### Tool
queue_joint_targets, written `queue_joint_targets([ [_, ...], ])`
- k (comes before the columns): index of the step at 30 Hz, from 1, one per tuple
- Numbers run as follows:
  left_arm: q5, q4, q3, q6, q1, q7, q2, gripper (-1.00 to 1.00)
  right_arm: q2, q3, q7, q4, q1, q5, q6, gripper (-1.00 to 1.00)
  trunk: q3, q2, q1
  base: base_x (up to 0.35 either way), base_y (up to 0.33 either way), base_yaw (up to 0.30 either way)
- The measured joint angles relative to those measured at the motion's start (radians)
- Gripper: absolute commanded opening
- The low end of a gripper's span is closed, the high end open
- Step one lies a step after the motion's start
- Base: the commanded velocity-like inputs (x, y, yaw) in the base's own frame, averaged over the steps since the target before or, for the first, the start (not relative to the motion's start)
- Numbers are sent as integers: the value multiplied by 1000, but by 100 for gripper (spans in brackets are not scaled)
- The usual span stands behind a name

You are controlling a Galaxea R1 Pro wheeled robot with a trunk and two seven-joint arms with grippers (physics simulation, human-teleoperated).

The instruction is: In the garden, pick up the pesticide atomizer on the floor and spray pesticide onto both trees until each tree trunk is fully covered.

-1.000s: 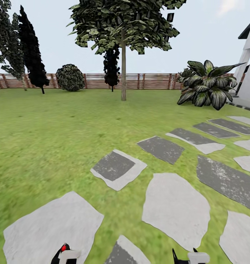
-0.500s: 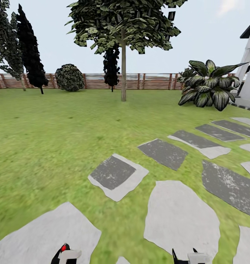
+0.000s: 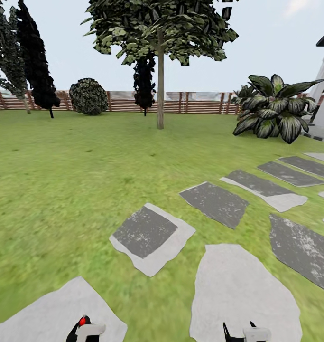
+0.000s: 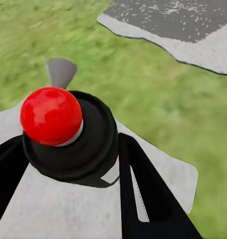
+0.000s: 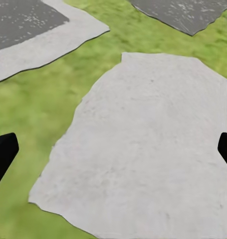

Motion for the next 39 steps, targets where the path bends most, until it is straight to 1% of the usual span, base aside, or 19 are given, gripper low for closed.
queue_joint_targets([
  [39, -1, 0, 0, 0, 0, 0, 0, -100, -1, -2, 0, 0, 0, 0, 0, 100, 0, 0, 0, 339, 0, 0],
])
